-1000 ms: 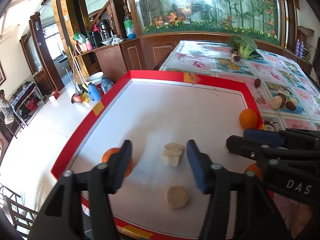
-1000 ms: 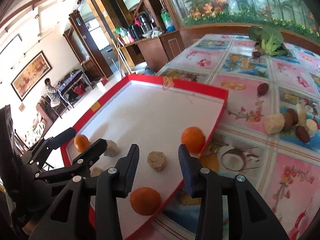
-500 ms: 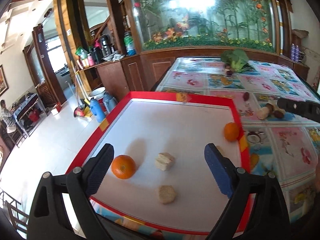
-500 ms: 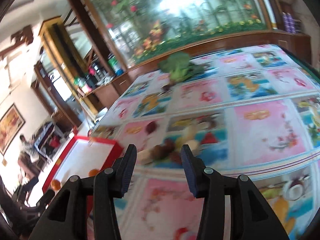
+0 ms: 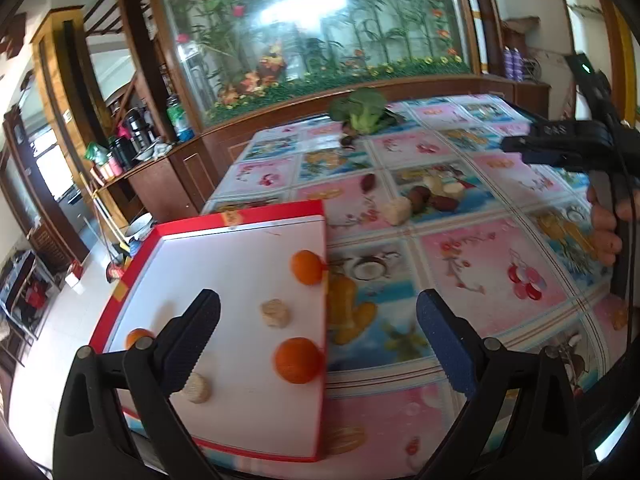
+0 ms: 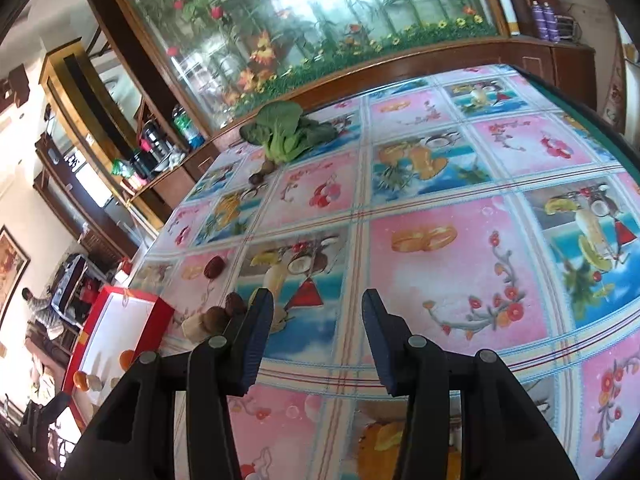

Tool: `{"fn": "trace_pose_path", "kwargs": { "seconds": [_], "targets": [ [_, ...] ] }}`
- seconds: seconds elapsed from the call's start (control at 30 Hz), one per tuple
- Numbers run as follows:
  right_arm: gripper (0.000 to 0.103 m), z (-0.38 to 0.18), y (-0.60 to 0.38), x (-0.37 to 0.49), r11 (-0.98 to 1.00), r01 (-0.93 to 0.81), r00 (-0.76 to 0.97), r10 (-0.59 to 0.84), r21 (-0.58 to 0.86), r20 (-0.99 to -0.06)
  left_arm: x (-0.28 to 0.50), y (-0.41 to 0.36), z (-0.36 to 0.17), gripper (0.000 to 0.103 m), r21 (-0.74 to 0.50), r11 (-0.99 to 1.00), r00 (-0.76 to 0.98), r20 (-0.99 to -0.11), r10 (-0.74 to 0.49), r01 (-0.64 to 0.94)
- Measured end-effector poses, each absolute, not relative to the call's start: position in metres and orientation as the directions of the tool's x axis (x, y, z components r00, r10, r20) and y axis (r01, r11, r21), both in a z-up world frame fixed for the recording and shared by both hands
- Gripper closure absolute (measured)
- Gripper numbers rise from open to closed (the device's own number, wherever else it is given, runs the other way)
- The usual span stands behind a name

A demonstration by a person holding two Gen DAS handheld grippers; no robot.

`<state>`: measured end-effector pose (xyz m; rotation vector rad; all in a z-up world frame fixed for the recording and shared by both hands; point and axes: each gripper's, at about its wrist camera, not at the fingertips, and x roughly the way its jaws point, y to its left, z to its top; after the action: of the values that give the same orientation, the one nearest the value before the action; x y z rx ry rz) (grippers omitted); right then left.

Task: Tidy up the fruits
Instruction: 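Grasp another round cookie with the right gripper while the left grasps a bread cube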

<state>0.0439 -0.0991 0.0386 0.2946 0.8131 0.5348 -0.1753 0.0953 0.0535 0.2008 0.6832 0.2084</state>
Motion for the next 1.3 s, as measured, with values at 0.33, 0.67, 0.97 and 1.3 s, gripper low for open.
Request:
{"fn": "trace_pose_path", "kwargs": {
  "seconds": [0.33, 0.67, 0.97, 1.3],
  "targets": [
    [0.057, 0.036, -0.06, 0.042, 0.797, -0.488, 0.506, 0.59, 0.356, -0.629, -0.145, 0.07, 0.047, 0.004, 0.3, 0.952, 0.726, -0.641, 0.251, -0.065],
    [0.066, 0.023, -0.038, 0.06, 0.785, -0.508, 0.431, 0.588, 0.354, -0.685, -0.068, 0.067, 0.043, 0.005, 0.38, 0.918, 0.679, -0.704, 0.21, 0.11],
    [0.075, 0.014, -0.03, 0.065, 0.802, -0.514, 0.402, 0.537, 0.303, -0.742, -0.013, 0.064, 0.027, 0.023, 0.366, 0.903, 0.594, -0.786, 0.171, 0.225],
    [0.075, 0.016, -0.045, 0.075, 0.823, -0.492, 0.403, 0.503, 0.282, -0.765, 0.013, 0.069, 0.011, 0.052, 0.301, 0.9, 0.513, -0.852, 0.105, 0.315]
  ]
}}
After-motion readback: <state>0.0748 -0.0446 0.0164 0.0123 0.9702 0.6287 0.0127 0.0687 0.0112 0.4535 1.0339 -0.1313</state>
